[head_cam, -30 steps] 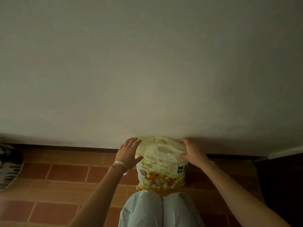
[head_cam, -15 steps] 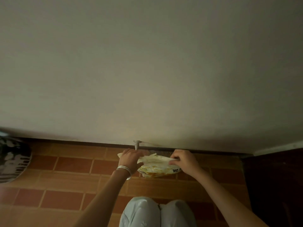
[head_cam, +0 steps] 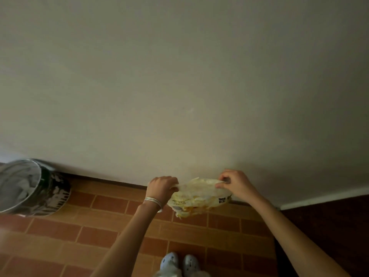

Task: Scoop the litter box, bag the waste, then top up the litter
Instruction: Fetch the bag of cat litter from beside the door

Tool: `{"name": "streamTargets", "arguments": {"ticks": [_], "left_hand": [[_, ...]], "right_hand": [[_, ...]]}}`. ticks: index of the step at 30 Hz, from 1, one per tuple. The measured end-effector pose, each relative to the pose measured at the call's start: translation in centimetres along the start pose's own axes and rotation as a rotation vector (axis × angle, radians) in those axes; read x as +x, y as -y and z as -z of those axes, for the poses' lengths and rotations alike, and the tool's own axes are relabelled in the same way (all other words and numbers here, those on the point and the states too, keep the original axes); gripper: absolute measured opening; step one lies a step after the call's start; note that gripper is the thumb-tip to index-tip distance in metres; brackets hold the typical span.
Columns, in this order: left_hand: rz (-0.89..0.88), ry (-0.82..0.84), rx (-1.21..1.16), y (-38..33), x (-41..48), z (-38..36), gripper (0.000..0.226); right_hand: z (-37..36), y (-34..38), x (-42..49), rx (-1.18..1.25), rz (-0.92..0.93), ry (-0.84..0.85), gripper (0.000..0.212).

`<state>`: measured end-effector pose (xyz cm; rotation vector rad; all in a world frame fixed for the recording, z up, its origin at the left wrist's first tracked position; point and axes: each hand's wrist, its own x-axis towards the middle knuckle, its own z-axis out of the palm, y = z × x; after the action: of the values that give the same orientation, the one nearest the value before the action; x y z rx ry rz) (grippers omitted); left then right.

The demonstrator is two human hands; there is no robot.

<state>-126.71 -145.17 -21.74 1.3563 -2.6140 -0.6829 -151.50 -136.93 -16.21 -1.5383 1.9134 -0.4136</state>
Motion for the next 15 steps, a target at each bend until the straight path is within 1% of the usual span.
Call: {"name": "streamTargets", "arguments": {"ticks": [3,6,8,11,15], "left_hand": [[-0.023,0.006,0.048,-1.8,-0.6,6.0,0.015],[-0.045,-0.023,0.086,-3.2,-1.3,11.3,0.015],[-0.036,-0.022,0.133,-3.9,-2.0,14.3,0.016],[0.006,-0.062,0.168,-4.4,-3.8,18.2,0.017],[0.113,-0.091,0.176,-3.6,-6.7,21.0,0.019]], "right_hand": [[4.0,4.2,-1.2,-0.068,0.052,-0.017,0.021],[7.1,7.8,-2.0,-0.098,0.12,-0.053,0.026],[8.4,9.7,-2.3,-0.117,0.156,-0.062,0.024],[9.5,13.1,-2.7,-0.184,0.206,-0.034,0.016],[9.5,16.7,-2.6,-0.181,0.299,0.023,0.014]]}}
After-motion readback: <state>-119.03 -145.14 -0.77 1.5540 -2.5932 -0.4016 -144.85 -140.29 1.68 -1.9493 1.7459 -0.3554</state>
